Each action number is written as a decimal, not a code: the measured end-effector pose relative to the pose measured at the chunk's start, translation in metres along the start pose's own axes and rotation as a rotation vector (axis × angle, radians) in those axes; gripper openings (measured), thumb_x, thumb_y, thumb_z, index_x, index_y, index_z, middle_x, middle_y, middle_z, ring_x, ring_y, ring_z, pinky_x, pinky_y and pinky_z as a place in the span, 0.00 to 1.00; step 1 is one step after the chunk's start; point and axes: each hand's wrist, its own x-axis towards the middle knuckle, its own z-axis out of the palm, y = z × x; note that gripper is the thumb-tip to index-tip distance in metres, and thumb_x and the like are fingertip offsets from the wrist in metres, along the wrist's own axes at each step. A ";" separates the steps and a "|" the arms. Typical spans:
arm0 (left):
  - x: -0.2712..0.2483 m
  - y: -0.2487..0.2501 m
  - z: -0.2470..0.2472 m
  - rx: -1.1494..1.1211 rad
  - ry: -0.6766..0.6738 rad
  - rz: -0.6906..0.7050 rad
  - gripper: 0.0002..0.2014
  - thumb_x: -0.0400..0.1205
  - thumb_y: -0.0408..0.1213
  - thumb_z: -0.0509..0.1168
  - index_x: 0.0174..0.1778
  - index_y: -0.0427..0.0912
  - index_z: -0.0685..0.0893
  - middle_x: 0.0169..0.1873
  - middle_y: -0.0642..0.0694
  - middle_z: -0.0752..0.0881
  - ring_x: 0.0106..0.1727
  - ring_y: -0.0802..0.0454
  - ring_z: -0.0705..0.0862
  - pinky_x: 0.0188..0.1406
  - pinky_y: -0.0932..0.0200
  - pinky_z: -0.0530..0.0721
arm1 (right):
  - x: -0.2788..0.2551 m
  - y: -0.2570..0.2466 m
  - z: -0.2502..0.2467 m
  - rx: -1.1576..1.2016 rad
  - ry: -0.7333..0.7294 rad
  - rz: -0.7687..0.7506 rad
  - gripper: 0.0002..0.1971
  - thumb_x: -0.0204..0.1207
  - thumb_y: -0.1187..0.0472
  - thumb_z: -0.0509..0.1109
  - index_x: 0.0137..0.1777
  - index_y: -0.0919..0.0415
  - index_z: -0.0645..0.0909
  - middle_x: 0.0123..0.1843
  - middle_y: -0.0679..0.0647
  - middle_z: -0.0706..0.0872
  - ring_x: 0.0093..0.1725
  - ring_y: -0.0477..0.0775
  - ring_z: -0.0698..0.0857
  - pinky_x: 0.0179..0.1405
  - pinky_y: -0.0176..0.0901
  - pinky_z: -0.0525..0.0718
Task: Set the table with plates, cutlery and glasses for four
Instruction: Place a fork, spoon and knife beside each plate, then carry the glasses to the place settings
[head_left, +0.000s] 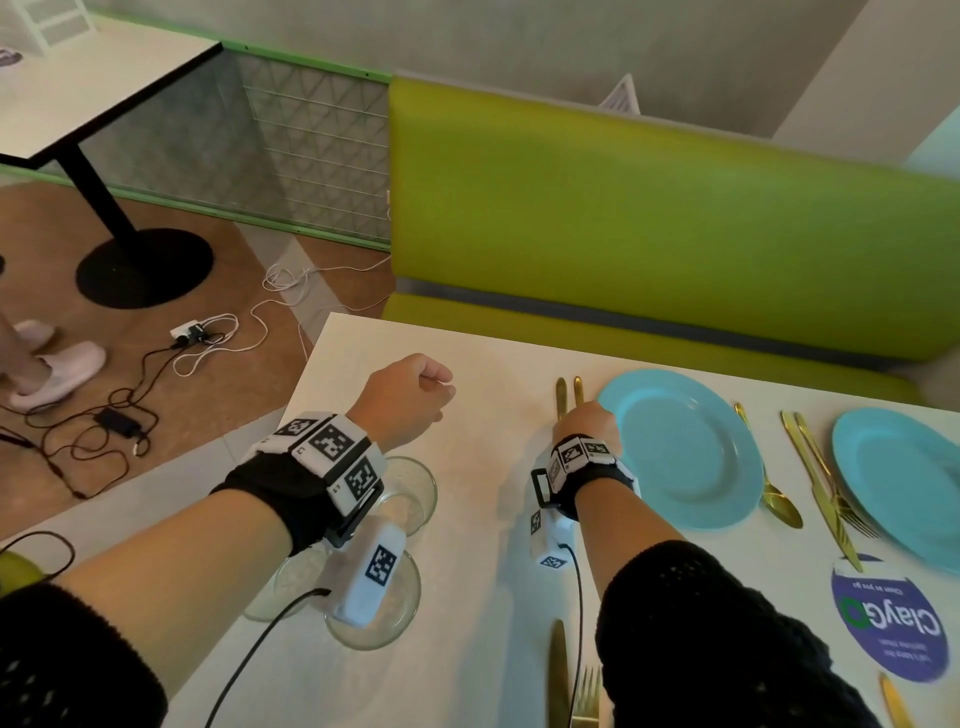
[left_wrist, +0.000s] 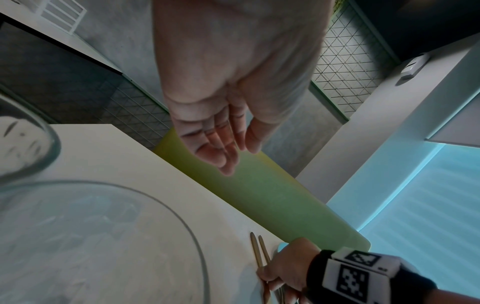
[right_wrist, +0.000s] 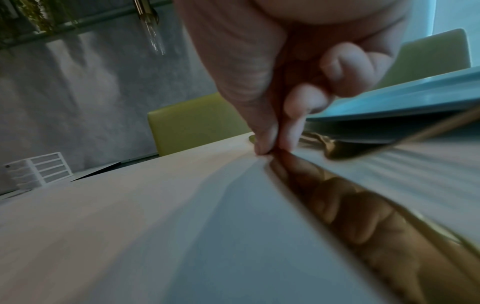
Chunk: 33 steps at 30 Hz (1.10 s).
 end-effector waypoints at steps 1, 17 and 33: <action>0.000 0.000 0.000 0.003 0.003 -0.002 0.03 0.82 0.37 0.63 0.51 0.46 0.79 0.39 0.55 0.80 0.36 0.55 0.84 0.34 0.65 0.78 | 0.001 0.000 0.000 0.005 -0.001 0.000 0.13 0.82 0.65 0.60 0.60 0.66 0.82 0.59 0.61 0.86 0.59 0.61 0.86 0.53 0.49 0.85; -0.009 0.003 0.007 0.003 0.020 -0.012 0.04 0.83 0.36 0.63 0.51 0.45 0.79 0.40 0.53 0.81 0.34 0.57 0.84 0.31 0.67 0.77 | 0.005 0.009 -0.004 0.001 0.009 -0.033 0.12 0.81 0.68 0.60 0.56 0.68 0.83 0.58 0.63 0.87 0.58 0.62 0.86 0.53 0.49 0.84; -0.110 0.019 0.033 -0.037 -0.210 0.111 0.05 0.83 0.38 0.62 0.53 0.46 0.79 0.47 0.50 0.83 0.40 0.56 0.85 0.31 0.66 0.78 | -0.115 0.060 -0.026 -0.036 -0.089 -0.116 0.21 0.76 0.50 0.70 0.62 0.65 0.81 0.60 0.58 0.86 0.61 0.57 0.84 0.50 0.42 0.80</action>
